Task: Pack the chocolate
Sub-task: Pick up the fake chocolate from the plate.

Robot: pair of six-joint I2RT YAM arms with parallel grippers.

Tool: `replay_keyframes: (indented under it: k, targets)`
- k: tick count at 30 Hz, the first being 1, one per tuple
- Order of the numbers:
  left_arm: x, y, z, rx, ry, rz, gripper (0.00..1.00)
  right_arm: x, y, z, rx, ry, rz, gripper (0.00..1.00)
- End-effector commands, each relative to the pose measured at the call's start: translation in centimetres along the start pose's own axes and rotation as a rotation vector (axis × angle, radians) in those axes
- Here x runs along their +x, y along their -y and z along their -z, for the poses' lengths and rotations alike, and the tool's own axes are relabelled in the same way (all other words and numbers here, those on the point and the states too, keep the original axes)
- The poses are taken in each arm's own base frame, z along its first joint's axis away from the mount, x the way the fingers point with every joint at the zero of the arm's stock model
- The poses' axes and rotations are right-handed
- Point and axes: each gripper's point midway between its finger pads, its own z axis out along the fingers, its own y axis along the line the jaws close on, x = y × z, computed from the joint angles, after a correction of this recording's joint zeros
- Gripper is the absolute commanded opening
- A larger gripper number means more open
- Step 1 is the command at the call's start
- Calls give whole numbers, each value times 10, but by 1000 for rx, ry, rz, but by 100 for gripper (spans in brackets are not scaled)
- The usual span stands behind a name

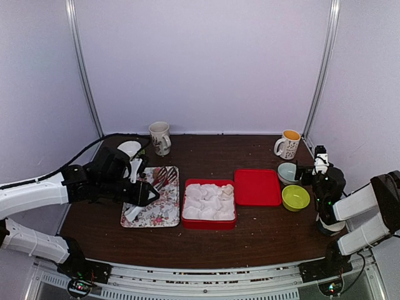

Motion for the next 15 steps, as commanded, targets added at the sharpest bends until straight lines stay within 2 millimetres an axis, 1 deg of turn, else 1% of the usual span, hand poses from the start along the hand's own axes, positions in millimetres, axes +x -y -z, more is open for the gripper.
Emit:
replay_keyframes:
  k: [1,5,8,10,12,15]
  targets:
    - [-5,1,9,19,62,-2,43,-11,1,-3,3,30,-8,100]
    - [7,-11,10,-35,15,5,42,-11,1,-3,3,30,-8,100]
    - [18,-30,14,-148,-49,21,37,-11,1,-3,2,31,-8,100]
    - [27,-40,17,-212,-108,19,38,-11,1,-3,2,31,-8,100]
    - [36,-46,21,-254,-177,14,38,-11,1,-3,3,30,-8,100]
    - [48,-48,27,-287,-274,10,40,-11,2,-3,4,32,-8,100]
